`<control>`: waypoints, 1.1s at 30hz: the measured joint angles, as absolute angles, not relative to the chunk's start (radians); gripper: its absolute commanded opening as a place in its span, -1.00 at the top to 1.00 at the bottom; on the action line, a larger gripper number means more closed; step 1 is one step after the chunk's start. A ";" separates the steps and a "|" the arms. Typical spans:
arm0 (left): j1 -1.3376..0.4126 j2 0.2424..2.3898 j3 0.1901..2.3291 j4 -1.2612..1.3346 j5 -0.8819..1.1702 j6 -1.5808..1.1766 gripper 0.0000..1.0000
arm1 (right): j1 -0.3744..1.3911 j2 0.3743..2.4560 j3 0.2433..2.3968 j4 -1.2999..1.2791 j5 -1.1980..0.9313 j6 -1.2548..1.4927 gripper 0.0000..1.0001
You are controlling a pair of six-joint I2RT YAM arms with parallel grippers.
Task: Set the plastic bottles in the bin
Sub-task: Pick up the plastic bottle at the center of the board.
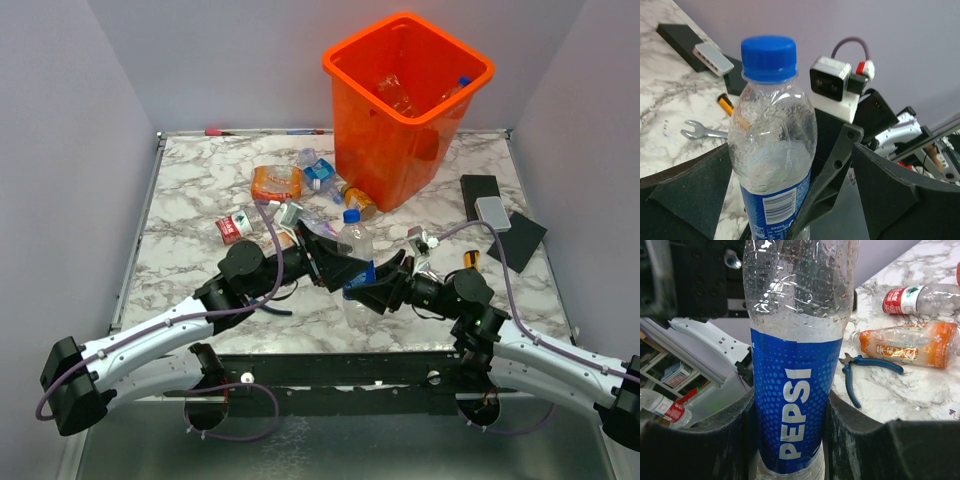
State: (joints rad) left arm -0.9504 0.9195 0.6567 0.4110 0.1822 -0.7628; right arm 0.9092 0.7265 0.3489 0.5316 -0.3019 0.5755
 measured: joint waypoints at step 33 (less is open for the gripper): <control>-0.952 0.880 0.580 0.451 0.196 -0.780 0.46 | 0.911 0.730 0.447 0.429 -0.361 0.622 -0.99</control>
State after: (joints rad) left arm -0.9516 0.8799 0.5797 0.4507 0.1959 -0.7795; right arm 0.9108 0.7296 0.4469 0.4286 -0.3607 0.6224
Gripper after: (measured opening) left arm 0.493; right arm 0.993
